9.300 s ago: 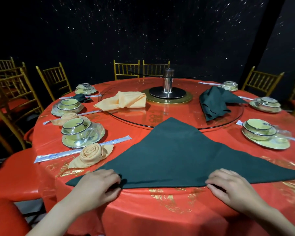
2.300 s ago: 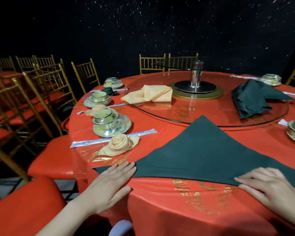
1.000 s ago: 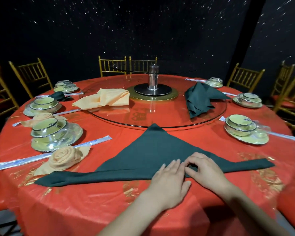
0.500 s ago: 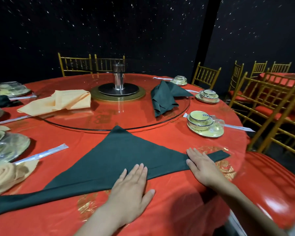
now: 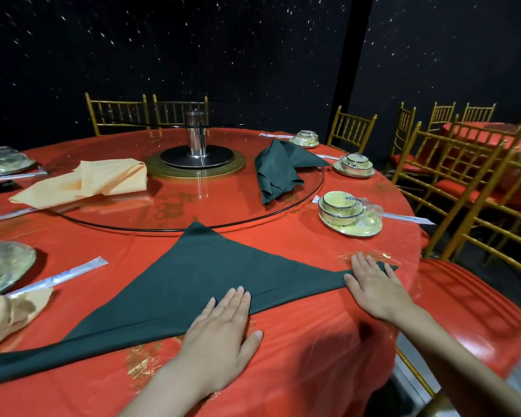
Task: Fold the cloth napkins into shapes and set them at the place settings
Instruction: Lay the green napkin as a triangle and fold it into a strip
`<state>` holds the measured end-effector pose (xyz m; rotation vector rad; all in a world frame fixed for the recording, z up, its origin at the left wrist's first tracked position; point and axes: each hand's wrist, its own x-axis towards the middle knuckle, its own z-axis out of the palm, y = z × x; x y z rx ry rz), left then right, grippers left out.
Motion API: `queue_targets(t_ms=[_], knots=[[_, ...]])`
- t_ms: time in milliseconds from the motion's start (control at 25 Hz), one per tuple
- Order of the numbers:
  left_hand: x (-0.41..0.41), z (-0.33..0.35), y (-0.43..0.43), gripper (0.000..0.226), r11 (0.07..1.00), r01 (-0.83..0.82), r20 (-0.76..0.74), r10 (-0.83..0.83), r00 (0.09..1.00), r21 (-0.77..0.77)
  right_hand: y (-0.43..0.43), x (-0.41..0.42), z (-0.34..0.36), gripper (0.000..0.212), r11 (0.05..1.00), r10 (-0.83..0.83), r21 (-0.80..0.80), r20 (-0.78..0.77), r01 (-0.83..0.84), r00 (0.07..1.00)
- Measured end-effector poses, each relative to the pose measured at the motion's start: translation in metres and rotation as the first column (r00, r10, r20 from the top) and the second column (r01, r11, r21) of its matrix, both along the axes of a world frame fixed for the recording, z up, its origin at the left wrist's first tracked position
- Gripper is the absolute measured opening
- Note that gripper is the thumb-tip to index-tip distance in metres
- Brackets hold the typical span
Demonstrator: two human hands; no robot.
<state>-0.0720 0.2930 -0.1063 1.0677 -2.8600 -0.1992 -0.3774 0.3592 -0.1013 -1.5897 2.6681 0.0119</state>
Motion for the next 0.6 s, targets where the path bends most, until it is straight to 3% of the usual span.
queue_targets(t_ms=[120, 200, 280, 400, 520, 600], knots=[[0.0, 0.002, 0.001, 0.096, 1.0, -0.01, -0.006, 0.01, 1.0, -0.007, -0.011, 0.045, 0.013, 0.08, 0.975, 0.166, -0.144, -0.037, -0.17, 0.985], [-0.001, 0.001, 0.001, 0.078, 1.0, -0.027, 0.018, 0.027, 0.999, -0.012, -0.017, 0.096, 0.014, 0.085, 0.875, 0.436, -0.219, -0.032, -0.432, 0.899], [-0.003, 0.0, 0.0, 0.076, 1.0, -0.015, -0.012, 0.015, 1.0, -0.01, -0.021, 0.136, 0.009, 0.083, 0.781, 0.6, -0.198, -0.023, -0.592, 0.799], [0.005, 0.002, -0.003, 0.072, 0.999, 0.033, -0.116, -0.031, 0.993, 0.017, -0.023, 0.148, 0.002, 0.088, 0.778, 0.622, -0.159, 0.062, -0.608, 0.78], [0.04, -0.002, -0.012, 0.055, 0.996, 0.085, -0.213, -0.089, 0.973, -0.029, -0.025, 0.143, -0.005, 0.09, 0.78, 0.623, -0.129, 0.056, -0.613, 0.781], [0.072, -0.004, -0.017, 0.059, 0.998, 0.044, -0.25, -0.054, 0.967, -0.046, -0.026, 0.144, -0.007, 0.09, 0.778, 0.625, -0.11, 0.05, -0.618, 0.779]])
